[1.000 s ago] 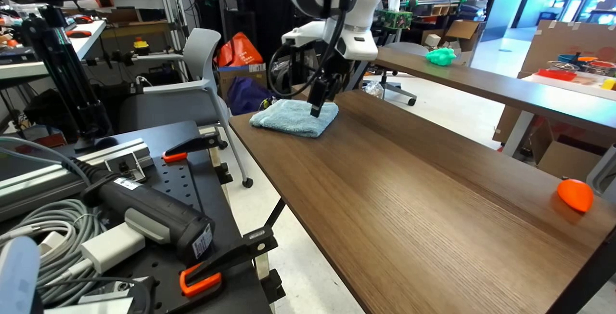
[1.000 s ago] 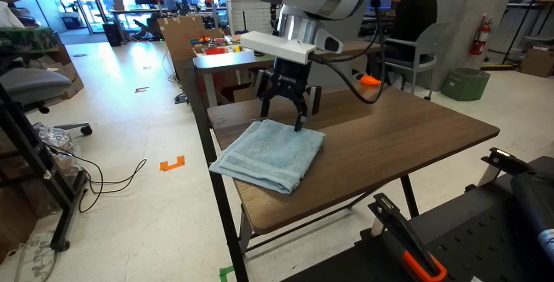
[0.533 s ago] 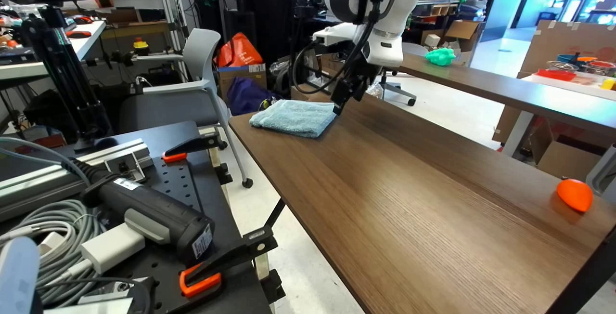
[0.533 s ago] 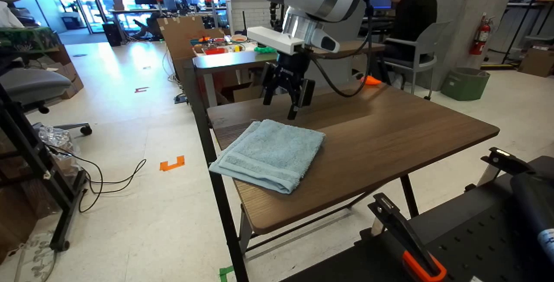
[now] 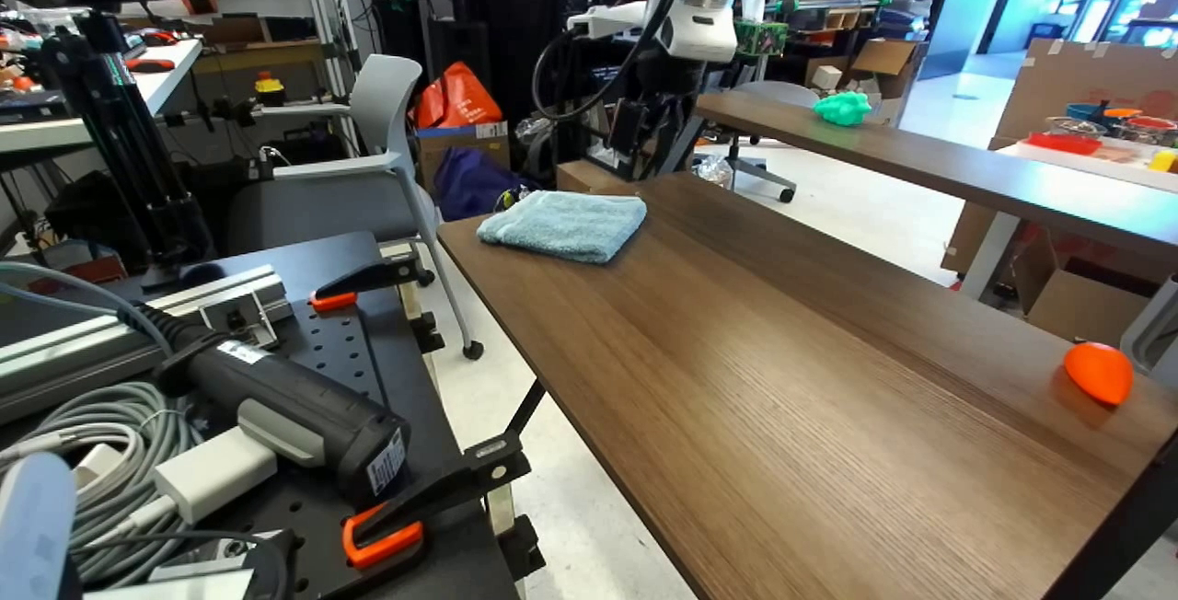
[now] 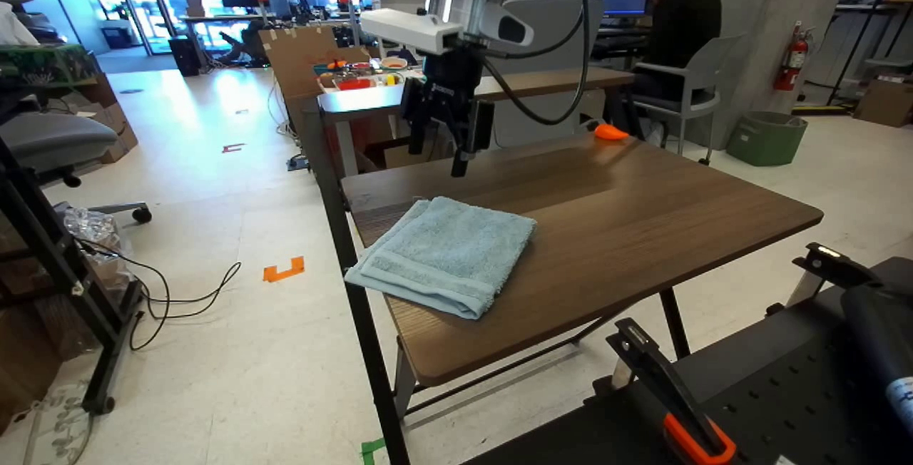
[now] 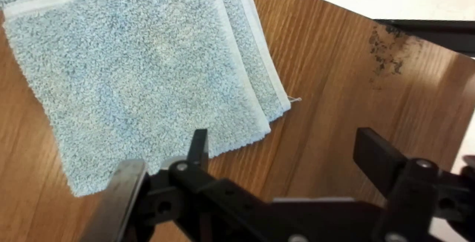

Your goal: Use towel to wipe the table

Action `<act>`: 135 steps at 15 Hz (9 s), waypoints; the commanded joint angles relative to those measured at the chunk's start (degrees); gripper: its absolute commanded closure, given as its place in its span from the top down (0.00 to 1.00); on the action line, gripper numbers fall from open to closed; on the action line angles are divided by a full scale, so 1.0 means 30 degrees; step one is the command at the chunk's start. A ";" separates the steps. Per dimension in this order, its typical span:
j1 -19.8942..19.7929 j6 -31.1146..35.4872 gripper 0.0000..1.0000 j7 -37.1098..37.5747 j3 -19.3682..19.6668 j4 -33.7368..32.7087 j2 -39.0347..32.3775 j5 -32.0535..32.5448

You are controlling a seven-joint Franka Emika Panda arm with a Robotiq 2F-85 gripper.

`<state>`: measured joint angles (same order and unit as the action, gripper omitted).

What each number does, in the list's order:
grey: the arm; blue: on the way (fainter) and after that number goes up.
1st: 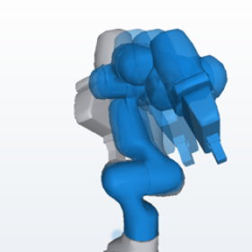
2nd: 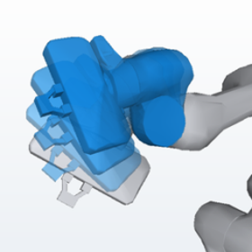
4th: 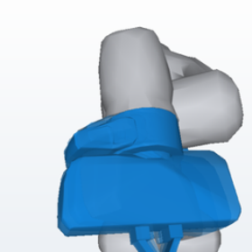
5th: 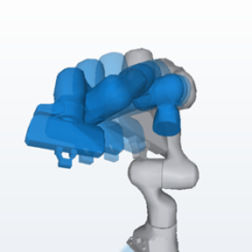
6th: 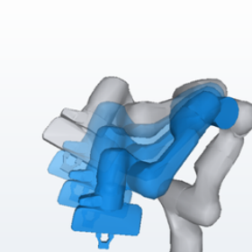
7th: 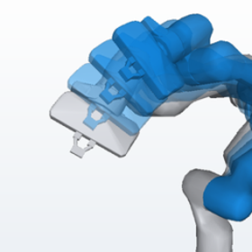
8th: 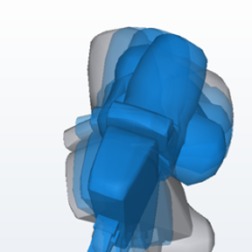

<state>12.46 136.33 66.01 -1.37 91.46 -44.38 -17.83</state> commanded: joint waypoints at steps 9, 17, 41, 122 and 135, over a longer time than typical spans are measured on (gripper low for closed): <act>0.3432 0.7595 1.00 0.3957 0.2049 0.3711 -0.2095 0.3559; 0.1810 0.6573 1.00 0.3311 0.1224 0.2279 -0.1625 0.2422; 0.1337 0.3183 1.00 0.4677 0.2914 0.2344 0.1024 0.3349; 0.0114 1.2849 1.00 0.3715 0.8771 0.9481 -0.2322 0.9671; 0.7834 0.8947 1.00 -0.0335 1.0299 1.0940 -0.2160 0.6240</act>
<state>31.11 169.08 62.07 31.16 124.88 -45.97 1.76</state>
